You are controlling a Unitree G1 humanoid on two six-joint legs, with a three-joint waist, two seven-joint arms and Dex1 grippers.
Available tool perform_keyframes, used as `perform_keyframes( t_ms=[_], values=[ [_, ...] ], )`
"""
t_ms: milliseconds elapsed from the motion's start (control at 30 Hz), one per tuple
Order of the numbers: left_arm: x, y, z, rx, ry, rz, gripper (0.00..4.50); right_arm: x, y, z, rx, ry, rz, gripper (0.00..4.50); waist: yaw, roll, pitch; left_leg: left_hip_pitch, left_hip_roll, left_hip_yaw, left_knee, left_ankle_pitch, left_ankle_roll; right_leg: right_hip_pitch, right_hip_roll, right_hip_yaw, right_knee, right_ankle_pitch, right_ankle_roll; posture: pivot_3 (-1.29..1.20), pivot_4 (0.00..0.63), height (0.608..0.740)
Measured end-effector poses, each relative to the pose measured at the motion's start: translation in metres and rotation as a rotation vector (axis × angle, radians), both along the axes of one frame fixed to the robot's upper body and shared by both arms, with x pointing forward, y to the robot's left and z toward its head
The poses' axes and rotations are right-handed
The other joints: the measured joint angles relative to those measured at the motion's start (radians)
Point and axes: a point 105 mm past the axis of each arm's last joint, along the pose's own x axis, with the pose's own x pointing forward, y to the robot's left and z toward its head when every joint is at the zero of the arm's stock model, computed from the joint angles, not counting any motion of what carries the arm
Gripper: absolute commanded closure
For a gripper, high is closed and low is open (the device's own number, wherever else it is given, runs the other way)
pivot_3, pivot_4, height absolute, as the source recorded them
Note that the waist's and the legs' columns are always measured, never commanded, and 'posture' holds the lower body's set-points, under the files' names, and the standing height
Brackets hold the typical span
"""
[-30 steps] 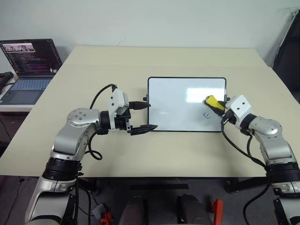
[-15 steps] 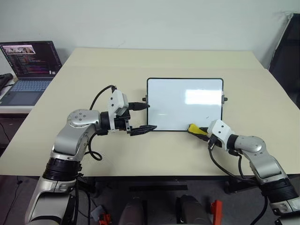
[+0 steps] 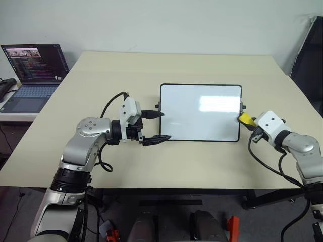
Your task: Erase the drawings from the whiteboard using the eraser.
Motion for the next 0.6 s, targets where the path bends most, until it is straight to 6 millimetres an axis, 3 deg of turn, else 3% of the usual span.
perform_keyframes(
  t_ms=[33,100,167,233,300,333,400,500,600],
  values=[
    [0.0,0.0,0.001,-0.001,-0.002,-0.001,0.0,-0.003,-0.001,-0.001,0.063,0.02,-0.008,3.83,0.0,0.0,0.0,-0.001,0.0,0.0,0.0,0.0,0.0,-0.001,0.0,0.0,0.0,0.0,0.0,0.0,0.15,0.74],
    [0.001,-0.001,0.004,-0.008,-0.004,-0.003,0.0,-0.019,0.014,0.019,0.331,0.05,0.065,3.83,-0.002,0.006,0.004,-0.006,0.0,-0.001,-0.001,0.0,0.0,-0.006,0.0,0.0,0.001,0.005,0.001,0.0,0.15,0.74],
    [0.001,-0.006,0.011,-0.036,-0.004,-0.03,0.0,-0.038,0.031,0.06,0.508,0.02,0.202,3.83,-0.001,0.01,0.006,-0.007,0.0,-0.002,-0.002,0.0,0.0,-0.006,0.0,-0.001,0.001,0.005,0.001,0.0,0.15,0.74],
    [0.0,-0.011,0.015,-0.062,0.001,-0.054,0.0,-0.047,0.018,0.095,0.531,-0.071,0.197,3.83,0.003,0.009,0.006,-0.008,0.0,-0.003,-0.002,-0.001,0.0,-0.005,0.0,-0.003,-0.001,0.005,0.001,0.0,0.15,0.74],
    [-0.002,-0.021,0.015,-0.102,0.014,-0.088,0.0,-0.044,-0.014,0.109,0.544,-0.156,0.042,3.83,0.006,0.006,0.004,-0.007,-0.001,-0.003,-0.002,-0.002,-0.001,-0.004,-0.001,-0.003,-0.002,0.004,0.002,0.0,0.15,0.74],
    [-0.004,-0.028,0.013,-0.116,0.024,-0.109,0.0,-0.039,-0.031,0.105,0.548,-0.172,-0.055,3.83,0.008,0.005,0.003,-0.008,-0.001,-0.003,-0.001,-0.002,-0.001,-0.004,-0.001,-0.003,-0.003,0.004,0.002,0.0,0.15,0.74],
    [-0.012,-0.052,0.003,-0.125,0.054,-0.183,0.0,-0.034,-0.065,0.077,0.534,-0.129,-0.269,3.83,0.015,0.005,0.003,-0.008,-0.002,-0.002,-0.001,-0.002,-0.001,-0.005,-0.001,-0.002,-0.003,0.002,0.002,0.0,0.15,0.74],
    [-0.021,-0.076,-0.005,-0.135,0.08,-0.253,0.0,-0.035,-0.071,0.037,0.503,-0.002,-0.347,3.83,0.013,0.007,0.004,-0.008,-0.001,-0.001,-0.002,-0.002,-0.001,-0.006,-0.001,-0.001,-0.001,0.001,0.001,0.0,0.15,0.74],
    [-0.028,-0.096,-0.002,-0.159,0.079,-0.313,0.0,-0.032,-0.072,0.016,0.473,0.079,-0.387,3.83,-0.004,0.009,0.004,-0.007,-0.001,0.0,-0.002,-0.002,-0.001,-0.006,0.0,0.0,-0.001,0.001,0.001,0.0,0.15,0.74]
  ],
)
